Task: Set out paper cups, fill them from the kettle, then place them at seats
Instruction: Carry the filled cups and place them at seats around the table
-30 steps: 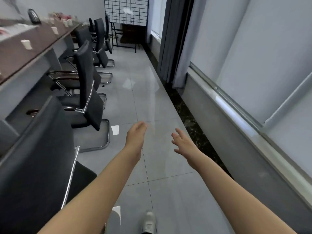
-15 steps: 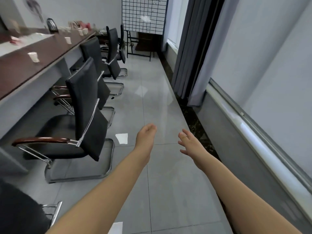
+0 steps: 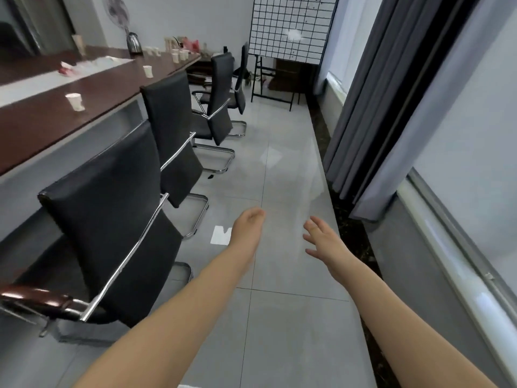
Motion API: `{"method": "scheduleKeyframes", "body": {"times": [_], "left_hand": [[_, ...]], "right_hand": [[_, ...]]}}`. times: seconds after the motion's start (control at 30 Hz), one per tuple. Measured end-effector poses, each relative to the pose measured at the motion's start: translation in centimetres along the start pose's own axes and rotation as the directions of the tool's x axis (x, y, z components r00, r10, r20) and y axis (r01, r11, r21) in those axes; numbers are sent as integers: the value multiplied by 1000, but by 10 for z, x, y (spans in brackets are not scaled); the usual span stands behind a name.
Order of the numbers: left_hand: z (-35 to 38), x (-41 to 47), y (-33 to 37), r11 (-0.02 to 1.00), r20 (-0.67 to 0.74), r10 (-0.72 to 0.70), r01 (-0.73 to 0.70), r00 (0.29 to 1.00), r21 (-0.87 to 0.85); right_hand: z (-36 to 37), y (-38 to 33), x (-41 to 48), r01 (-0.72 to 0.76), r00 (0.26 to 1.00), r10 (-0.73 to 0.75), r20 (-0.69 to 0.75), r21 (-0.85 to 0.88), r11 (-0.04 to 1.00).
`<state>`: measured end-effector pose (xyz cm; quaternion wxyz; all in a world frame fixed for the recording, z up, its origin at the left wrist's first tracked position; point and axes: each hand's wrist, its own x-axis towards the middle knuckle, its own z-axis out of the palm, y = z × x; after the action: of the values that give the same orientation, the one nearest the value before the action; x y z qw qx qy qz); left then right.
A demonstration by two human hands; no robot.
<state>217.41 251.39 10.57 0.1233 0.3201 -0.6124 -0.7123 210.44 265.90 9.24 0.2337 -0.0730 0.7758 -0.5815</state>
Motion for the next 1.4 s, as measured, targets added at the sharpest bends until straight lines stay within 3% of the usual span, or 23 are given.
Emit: {"method": "scheduleKeyframes", "body": {"times": [0.3,0.97,1.4], "left_hand": [[34,195,52,1000,-85,-3,3,996,3],[127,668,211,1000,-97,12,-11,995,11],[207,967,299,999,-194,-31,39,980,38]], "right_hand": [[0,-56,206,-10,995,9,98,6,1000],[-10,-199,698,2,996,-4,84,21,1000],[-41,-301,1014,8,977,-12,211,22,1000]]}}
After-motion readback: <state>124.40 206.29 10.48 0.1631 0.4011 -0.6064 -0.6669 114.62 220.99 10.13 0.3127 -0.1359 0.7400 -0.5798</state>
